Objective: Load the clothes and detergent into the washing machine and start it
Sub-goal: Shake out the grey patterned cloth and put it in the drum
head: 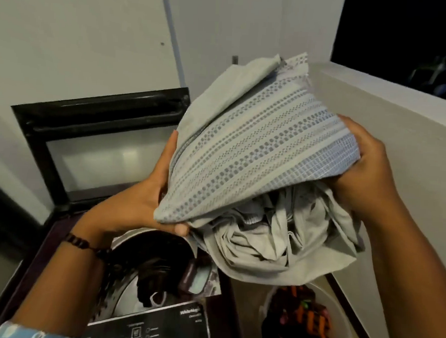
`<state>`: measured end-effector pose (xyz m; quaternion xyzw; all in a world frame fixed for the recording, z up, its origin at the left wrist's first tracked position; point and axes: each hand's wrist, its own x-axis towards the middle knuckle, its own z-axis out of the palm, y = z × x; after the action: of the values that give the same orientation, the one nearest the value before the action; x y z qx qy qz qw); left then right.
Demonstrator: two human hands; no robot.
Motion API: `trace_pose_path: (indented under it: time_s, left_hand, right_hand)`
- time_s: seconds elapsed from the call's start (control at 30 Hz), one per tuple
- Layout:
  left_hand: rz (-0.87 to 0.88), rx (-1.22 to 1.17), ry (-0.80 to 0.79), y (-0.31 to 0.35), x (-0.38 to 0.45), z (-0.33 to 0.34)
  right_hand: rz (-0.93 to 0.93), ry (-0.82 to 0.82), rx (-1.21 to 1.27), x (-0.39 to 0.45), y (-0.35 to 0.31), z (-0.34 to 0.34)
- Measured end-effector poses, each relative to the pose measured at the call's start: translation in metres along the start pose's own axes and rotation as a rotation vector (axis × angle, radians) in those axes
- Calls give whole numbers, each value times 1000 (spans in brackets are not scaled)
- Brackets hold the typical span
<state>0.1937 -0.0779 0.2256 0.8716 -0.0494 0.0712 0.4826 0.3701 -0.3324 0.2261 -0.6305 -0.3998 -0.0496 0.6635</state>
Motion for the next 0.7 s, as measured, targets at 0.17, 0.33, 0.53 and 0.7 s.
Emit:
trace_pose_path:
  time_s: [0.17,0.33,0.53,0.7]
  left_hand:
    - [-70,-163,55,-16,-37,-38]
    - [-118,-49,260,-48,-62,-38]
    - [-170,-82,681,-99,-104,-49]
    - [-219,-183,807,-141,-129,-67]
  right_hand:
    - [-103,-232,-114,12,-8,84]
    - [-184,-405,-247,8,-6,167]
    - [-107,-616,-216,4,1,230]
    - [68,-790,-166,1,20,264]
